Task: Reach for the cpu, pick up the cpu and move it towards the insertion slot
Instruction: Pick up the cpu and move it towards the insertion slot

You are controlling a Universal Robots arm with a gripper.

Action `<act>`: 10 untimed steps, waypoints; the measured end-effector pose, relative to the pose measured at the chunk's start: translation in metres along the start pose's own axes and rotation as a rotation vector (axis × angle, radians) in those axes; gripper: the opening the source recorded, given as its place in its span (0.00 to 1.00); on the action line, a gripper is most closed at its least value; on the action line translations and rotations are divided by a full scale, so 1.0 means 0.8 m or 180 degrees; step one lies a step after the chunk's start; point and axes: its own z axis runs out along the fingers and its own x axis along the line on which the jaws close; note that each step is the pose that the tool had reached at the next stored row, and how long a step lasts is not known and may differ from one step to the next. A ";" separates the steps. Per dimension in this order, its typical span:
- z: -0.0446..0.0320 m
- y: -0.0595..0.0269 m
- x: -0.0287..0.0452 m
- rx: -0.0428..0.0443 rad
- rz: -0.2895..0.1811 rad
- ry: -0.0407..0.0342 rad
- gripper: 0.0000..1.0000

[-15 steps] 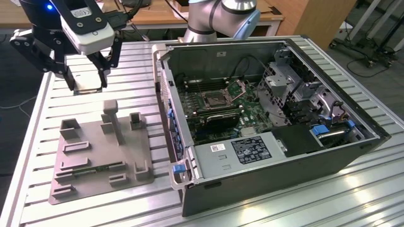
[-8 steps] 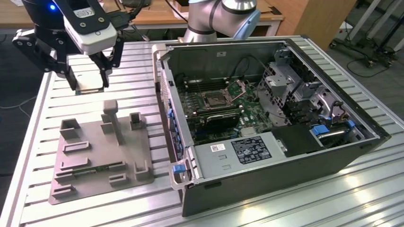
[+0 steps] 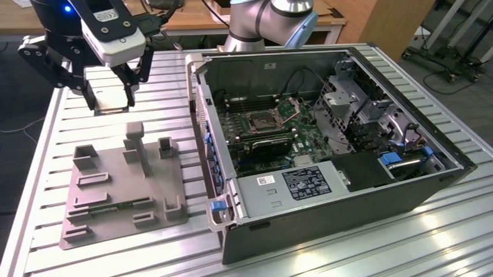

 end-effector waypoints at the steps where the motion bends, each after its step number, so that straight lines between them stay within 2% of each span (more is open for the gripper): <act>1: 0.0000 0.000 -0.0004 0.0000 0.0000 0.0000 0.55; 10: 0.0001 0.000 -0.0041 0.0000 0.0000 0.0000 0.55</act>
